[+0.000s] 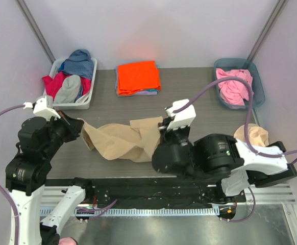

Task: Fold and stack the t-shirts
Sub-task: Flatten the tshirt out

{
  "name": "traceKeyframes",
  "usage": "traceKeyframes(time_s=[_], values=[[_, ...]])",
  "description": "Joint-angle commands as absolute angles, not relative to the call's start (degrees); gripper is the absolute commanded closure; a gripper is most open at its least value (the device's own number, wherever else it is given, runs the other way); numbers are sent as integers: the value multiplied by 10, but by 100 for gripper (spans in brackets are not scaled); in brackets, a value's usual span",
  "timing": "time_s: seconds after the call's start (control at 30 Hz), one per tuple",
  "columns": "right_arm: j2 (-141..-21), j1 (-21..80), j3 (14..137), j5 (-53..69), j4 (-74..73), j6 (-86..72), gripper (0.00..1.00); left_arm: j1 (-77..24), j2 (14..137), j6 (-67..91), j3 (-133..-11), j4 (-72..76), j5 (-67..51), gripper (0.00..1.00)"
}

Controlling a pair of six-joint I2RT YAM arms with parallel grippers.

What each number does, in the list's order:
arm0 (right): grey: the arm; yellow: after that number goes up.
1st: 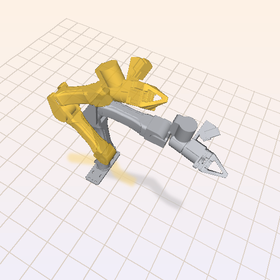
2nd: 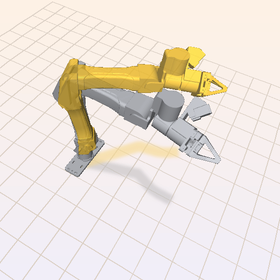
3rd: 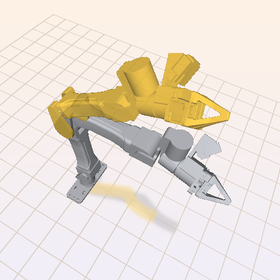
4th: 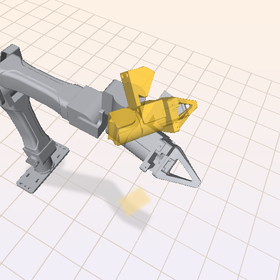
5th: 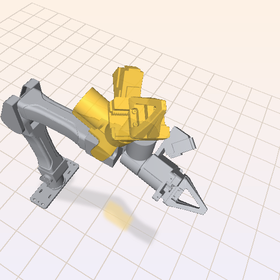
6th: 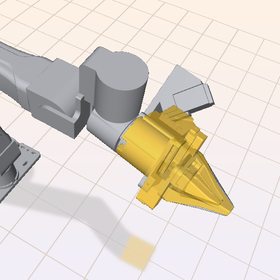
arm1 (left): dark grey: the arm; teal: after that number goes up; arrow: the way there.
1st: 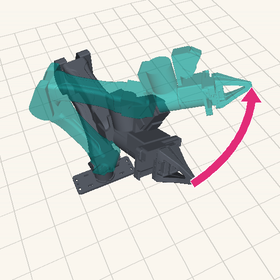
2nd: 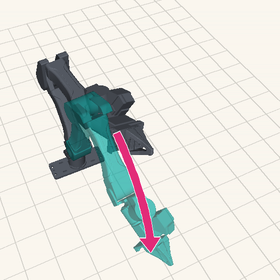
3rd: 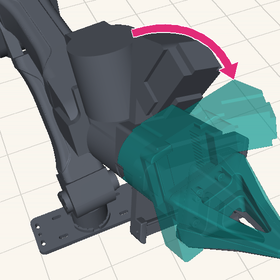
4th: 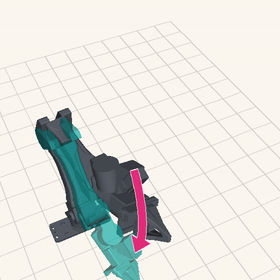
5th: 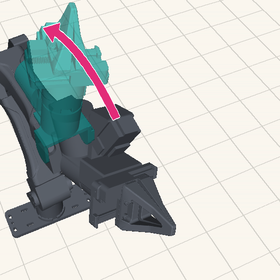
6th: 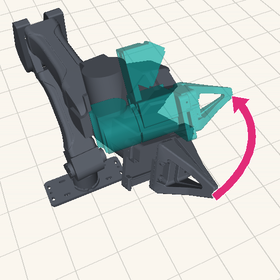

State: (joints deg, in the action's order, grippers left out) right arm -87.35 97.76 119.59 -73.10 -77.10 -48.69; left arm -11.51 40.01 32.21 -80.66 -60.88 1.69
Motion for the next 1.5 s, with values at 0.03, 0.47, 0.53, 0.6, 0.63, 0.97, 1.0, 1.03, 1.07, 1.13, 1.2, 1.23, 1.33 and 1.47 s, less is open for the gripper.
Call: traceKeyframes(time_s=[0.03, 0.47, 0.53, 0.6, 0.63, 0.97, 1.0, 1.03, 1.07, 1.13, 1.2, 1.23, 1.33, 1.47], values=[[-716, 800, 1056, -760, -662, -366, 99, -117, 465, 294, -751, -490, 20, 100], [-858, 211, 1043, -272, -349, -152, 99, -115, 833, 238, -932, -316, 18, 100], [-902, 171, 1098, -230, -335, -140, 99, -113, 879, 229, -1007, -318, 23, 100], [-961, 136, 1143, -208, -321, -123, 99, -107, 954, 217, -1075, -332, 24, 100], [-980, 126, 1204, -188, -309, -107, 99, -102, 981, 215, -1165, -344, 23, 100], [-975, 94, 1423, -113, -280, -94, 99, -97, 1012, 261, -1404, -313, -18, 100], [-942, 93, 1344, -109, -253, -99, 99, -97, 932, 270, -1341, -276, -19, 100], [-890, 94, 1308, -105, -243, -103, 99, -98, 906, 272, -1247, -251, -20, 100], [-864, 93, 1277, -98, -236, -110, 99, -98, 879, 273, -1218, -229, -21, 100], [-810, 94, 1214, -94, -227, -111, 99, -97, 831, 272, -1160, -224, -22, 100], [-788, 94, 1186, -91, -228, -112, 99, -97, 811, 268, -1137, -227, -21, 100], [-780, 93, 1186, -87, -234, -111, 99, -97, 803, 265, -1140, -235, -23, 100], [-768, 93, 1213, -75, -271, -109, 99, -98, 787, 267, -1149, -277, -44, 100], [-736, 93, 1223, -59, -291, -110, 99, -98, 715, 284, -1115, -295, -52, 100]])
